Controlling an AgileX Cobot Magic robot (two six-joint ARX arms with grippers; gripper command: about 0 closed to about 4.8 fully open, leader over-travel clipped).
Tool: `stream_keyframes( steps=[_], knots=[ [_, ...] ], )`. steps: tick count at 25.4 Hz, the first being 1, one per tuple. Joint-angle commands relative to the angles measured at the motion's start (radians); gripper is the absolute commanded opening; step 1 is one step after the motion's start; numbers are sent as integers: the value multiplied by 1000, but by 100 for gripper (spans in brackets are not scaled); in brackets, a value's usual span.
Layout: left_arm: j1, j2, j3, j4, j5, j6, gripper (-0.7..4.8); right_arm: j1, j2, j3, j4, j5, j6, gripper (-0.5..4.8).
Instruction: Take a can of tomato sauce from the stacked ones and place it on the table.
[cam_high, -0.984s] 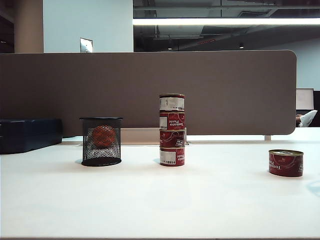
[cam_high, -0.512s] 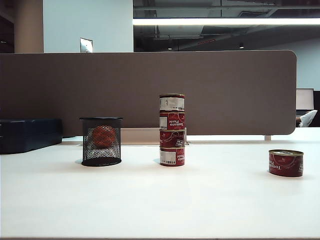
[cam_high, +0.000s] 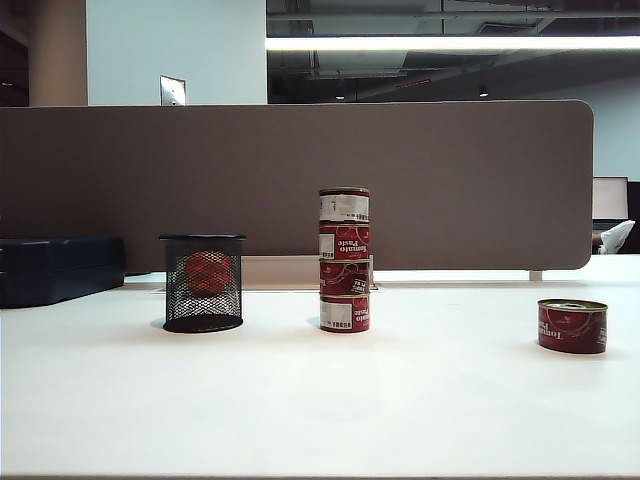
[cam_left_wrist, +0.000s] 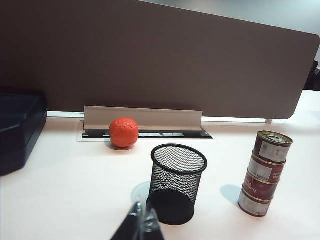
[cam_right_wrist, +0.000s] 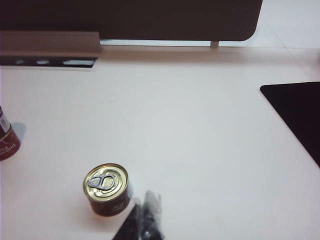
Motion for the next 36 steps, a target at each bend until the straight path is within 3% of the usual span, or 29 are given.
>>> stream_keyframes(
  steps=[1,9,16,28,36],
  knots=[
    [1,1,3,6,-3,7,-6,2,-83,-41,74,-5,15,-1],
    [1,1,2,6,-7,16,-6,2,-233,-144,69,-8,16,-2],
    [1,1,2,5,-3,106,-6,2,-230,-177,107,-9,11,-2],
    [1,1,1,5,-16,105,-6,2,-230,-298,228,-12,-17,-1],
    [1,1,1,6,-51,127,-6,2,-230,-298,224,-12,-19,-1]
  ],
)
